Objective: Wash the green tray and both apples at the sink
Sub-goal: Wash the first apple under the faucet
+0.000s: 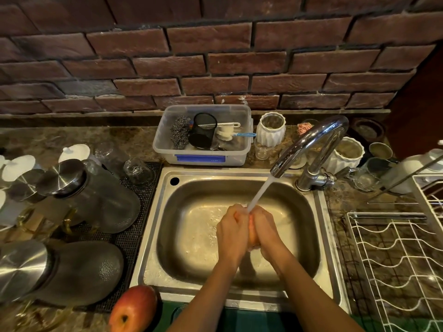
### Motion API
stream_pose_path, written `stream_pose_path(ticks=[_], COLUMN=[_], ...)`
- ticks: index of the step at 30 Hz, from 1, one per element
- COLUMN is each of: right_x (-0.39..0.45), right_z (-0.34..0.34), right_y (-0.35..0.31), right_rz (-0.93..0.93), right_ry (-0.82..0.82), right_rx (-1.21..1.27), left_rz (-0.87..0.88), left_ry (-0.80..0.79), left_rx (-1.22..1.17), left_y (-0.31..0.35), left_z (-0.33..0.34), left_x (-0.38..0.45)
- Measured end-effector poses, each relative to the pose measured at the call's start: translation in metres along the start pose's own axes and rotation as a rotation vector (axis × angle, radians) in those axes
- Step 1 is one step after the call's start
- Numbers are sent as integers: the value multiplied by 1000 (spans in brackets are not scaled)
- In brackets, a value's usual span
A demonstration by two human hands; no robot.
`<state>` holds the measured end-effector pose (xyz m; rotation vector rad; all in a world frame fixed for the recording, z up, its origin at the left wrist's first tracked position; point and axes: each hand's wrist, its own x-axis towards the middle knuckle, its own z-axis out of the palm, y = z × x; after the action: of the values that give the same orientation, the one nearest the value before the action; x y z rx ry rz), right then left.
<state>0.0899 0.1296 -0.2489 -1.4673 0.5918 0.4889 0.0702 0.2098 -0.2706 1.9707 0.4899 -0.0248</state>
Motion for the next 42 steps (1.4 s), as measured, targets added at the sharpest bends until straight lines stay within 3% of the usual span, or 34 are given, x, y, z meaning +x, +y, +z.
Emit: stream_pose_path(ticks=[3, 6, 10, 15, 19, 24, 31, 33, 35, 42], right_x=[-4, -9, -11, -19, -13, -7, -20, -24, -27, -63], right_z=[1, -1, 1, 6, 6, -1, -3, -12, -22, -78], right_y=[4, 7, 15, 28, 22, 9, 18, 25, 34, 71], right_rz=[163, 218, 3, -148, -80, 103, -101, -250, -305, -514], right_ry=[-66, -148, -38, -4, 105, 83, 242, 176, 151, 243], right_rx=[187, 242, 84, 59, 58, 88, -239, -451, -466, -887], left_rz=[152, 53, -28, -338, -194, -8, -82, -148, -169, -246], left_ry=[48, 8, 60, 142, 60, -42, -36, -16, -26, -36], left_rx=[149, 124, -60, -356, -311, -278, -472, -525, -533, -548], left_y=[-4, -5, 3, 19, 18, 9, 9, 10, 11, 7], left_z=[4, 1, 0, -2, 0, -5, -13, -16, -20, -26], left_x=[-4, -5, -3, 1, -12, -27, -26, -27, -27, -27])
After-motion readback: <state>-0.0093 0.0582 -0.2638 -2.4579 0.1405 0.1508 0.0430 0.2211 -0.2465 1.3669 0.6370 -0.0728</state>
